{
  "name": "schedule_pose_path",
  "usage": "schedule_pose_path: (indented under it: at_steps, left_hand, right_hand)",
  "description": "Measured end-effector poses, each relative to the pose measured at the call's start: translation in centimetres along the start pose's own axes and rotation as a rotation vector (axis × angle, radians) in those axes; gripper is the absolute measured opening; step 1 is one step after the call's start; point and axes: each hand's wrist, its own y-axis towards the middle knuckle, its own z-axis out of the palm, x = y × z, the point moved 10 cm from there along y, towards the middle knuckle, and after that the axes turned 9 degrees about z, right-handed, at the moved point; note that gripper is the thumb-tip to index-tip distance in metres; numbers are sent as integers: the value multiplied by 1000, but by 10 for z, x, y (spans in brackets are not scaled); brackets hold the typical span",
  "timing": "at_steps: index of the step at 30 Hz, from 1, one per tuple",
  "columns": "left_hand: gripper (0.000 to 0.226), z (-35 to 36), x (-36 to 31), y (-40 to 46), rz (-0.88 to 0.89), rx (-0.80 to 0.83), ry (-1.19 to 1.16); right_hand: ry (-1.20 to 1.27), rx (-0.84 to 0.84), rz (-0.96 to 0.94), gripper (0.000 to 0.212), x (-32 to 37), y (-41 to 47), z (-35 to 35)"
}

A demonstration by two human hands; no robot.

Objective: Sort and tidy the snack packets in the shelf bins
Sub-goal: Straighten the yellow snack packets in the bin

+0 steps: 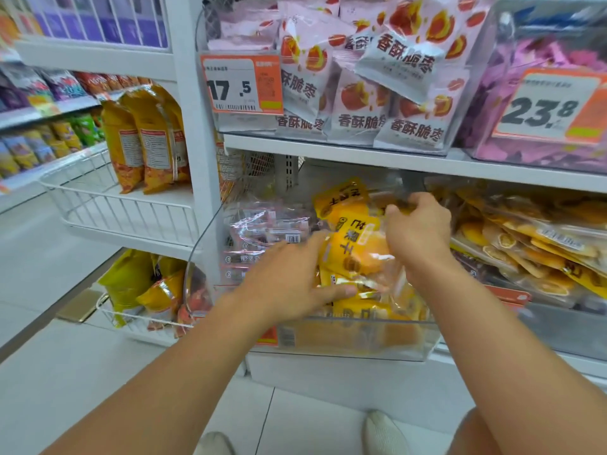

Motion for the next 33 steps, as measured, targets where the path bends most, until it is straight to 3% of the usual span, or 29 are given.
schedule_pose_path:
  at_steps: [4, 5, 8, 12, 14, 17, 20, 23, 25, 28, 30, 33]
  left_hand:
    - [67, -6, -8, 12, -32, -75, 114]
    - [65, -4, -6, 14, -43, -61, 105]
    - [74, 5, 7, 16, -94, -7, 13]
    - [88, 8, 14, 18, -169, 13, -173]
    - [87, 7, 14, 20, -194, -6, -265]
    - [90, 5, 26, 22, -279, -77, -477]
    - [89, 9, 38, 24, -338, -111, -667]
    - [69, 6, 42, 25, -332, -129, -649]
    - [60, -4, 41, 24, -315, -173, -601]
    - [66, -10, 44, 20, -307, -195, -590]
    - [68, -12, 46, 15, -308, -217, -657]
    - [53, -29, 47, 9, -277, -319, -774]
  right_hand:
    - [-459, -28, -480, 61, 34, -53, 1]
    - [-518, 20, -525, 64, 34, -61, 5]
    - [-619, 215, -399, 90, 13, -56, 17]
    - [-504, 241, -182, 109, 1, -30, 11]
    - [-400, 261, -77, 100, -3, -26, 10]
    - [-283, 283, -5, 68, -7, -22, 13]
    - [-234, 368, 36, 56, -8, -22, 18]
    - [-153, 531, 86, 43, -8, -34, 29]
    - [-56, 615, 143, 41, -10, -43, 38]
    - [46, 626, 187, 37, -12, -46, 47]
    - [109, 629, 198, 42, -12, -44, 51]
    - [240, 624, 191, 48, -3, -38, 52]
